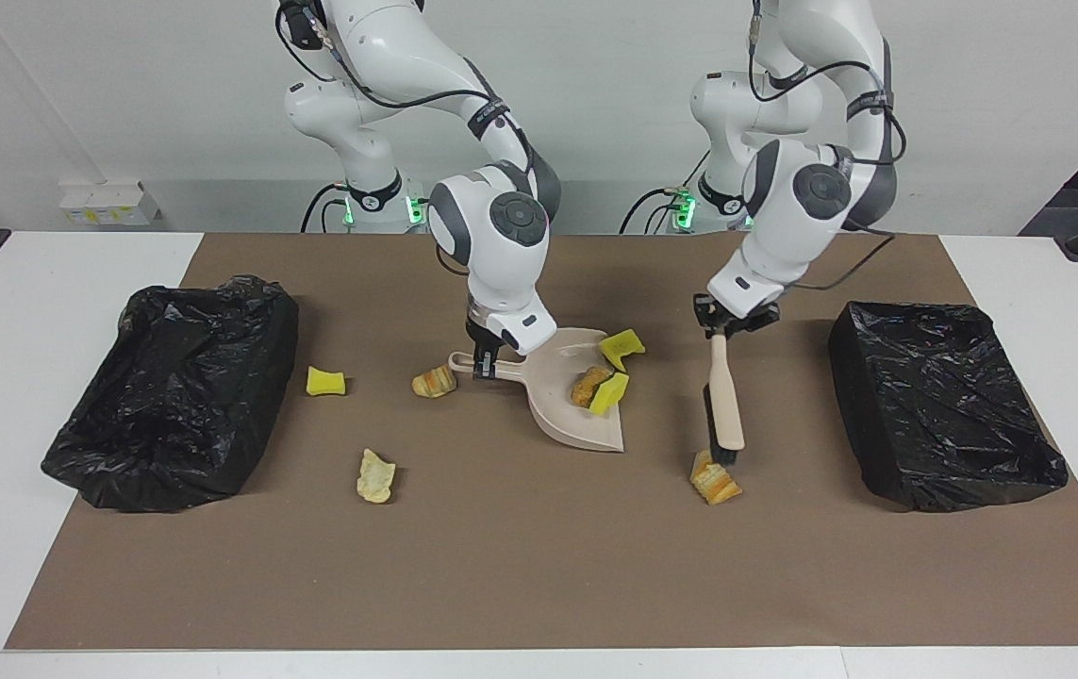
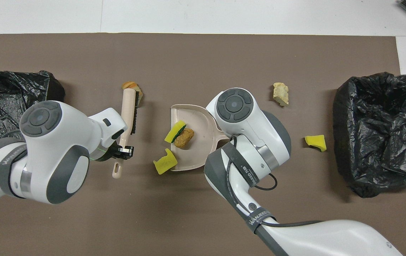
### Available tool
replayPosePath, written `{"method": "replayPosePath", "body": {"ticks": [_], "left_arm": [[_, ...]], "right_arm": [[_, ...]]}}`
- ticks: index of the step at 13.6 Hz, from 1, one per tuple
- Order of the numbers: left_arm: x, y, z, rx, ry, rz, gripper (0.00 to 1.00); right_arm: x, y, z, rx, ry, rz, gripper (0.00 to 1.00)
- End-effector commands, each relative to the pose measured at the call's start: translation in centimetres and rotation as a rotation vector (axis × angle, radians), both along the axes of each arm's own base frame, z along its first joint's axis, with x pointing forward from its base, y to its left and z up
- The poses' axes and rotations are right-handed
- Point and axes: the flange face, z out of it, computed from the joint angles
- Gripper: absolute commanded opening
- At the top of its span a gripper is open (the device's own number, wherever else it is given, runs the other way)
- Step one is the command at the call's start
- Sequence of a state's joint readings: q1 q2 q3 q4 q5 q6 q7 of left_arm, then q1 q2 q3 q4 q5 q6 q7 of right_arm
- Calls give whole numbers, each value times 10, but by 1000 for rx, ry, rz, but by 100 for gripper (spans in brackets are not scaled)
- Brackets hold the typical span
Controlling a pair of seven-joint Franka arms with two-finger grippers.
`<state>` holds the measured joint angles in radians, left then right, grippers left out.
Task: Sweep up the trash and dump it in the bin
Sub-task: 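Sweep the bread pieces into the dustpan with the left gripper's brush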
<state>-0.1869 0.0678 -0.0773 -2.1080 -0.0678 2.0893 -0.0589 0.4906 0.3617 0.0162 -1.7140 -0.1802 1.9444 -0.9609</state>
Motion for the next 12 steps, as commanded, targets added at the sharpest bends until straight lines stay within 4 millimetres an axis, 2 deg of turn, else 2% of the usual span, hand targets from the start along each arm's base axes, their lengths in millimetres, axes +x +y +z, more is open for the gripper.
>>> {"method": "replayPosePath", "body": {"ticks": [1,3,5,6,10,12], "left_arm": [[39,33,-13,13,-34,-40,0],[54,69,-14,1,-71,-85,0],[60,93,-24,-2,-80,-85,0],[63,100,-32,-2,-81,-88,0],[72,128,-37,67,-70,-223,0],[65,120,-42,64,-37,-275,0]], "right_arm": [[-5,-8,2,-18,4,38,0],[-5,-8,2,-17,5,37,0],[-5,-8,2,-17,5,37,0],[-5,-8,2,-17,4,36,0],[-5,-8,2,-18,4,36,0],[-5,-8,2,-17,5,37,0]]}}
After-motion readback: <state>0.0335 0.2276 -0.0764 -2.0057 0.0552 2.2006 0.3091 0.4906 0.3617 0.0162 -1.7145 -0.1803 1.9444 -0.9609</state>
